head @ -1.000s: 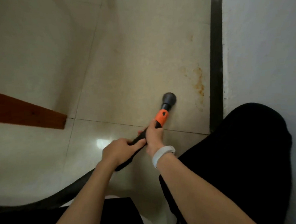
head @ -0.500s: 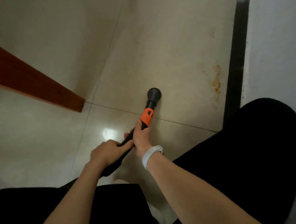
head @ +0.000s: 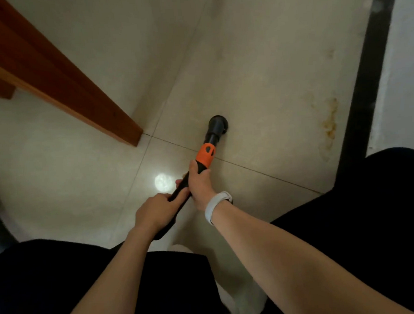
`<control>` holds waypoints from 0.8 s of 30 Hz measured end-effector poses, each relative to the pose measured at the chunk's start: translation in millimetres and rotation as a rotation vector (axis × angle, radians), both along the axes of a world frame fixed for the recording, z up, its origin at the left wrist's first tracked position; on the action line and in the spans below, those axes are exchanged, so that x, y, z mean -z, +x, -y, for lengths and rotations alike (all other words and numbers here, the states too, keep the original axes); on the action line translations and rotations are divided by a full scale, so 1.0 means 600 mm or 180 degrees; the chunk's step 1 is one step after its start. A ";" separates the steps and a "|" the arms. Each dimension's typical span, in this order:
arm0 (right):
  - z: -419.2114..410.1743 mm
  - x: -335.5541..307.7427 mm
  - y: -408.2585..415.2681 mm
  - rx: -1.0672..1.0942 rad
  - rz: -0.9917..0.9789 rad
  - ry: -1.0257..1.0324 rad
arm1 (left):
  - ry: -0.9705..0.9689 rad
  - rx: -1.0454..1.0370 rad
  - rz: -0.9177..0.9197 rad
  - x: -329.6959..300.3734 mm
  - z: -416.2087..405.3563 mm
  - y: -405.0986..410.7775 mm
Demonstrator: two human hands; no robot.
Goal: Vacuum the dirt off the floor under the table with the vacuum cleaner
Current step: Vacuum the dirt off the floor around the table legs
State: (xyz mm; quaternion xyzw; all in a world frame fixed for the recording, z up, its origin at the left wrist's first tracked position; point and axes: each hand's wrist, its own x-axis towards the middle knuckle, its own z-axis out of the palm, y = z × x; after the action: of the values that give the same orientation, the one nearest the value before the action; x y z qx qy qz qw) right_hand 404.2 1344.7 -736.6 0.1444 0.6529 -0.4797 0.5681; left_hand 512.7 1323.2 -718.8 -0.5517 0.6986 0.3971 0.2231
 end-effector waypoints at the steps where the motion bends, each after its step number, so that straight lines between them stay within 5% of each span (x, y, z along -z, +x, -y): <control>1: -0.008 0.003 -0.007 0.0062 -0.0017 0.0001 | 0.0059 0.0129 0.0012 0.004 -0.002 -0.007; 7: -0.067 0.011 -0.065 0.0338 -0.0245 0.0069 | 0.0262 0.0571 -0.0144 0.028 -0.036 -0.058; 20: -0.028 0.001 -0.105 0.0323 -0.0367 0.0133 | 0.0199 0.0321 -0.0331 0.023 -0.014 -0.087; 24: -0.029 -0.059 -0.108 0.0405 0.0076 0.0257 | 0.0211 0.0439 -0.0102 -0.048 -0.004 -0.088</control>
State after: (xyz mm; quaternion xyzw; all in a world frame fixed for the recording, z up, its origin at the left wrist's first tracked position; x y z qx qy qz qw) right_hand 339.3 1362.1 -701.1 0.2141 0.6544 -0.4864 0.5379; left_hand 459.9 1325.3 -689.9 -0.4882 0.7249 0.4125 0.2569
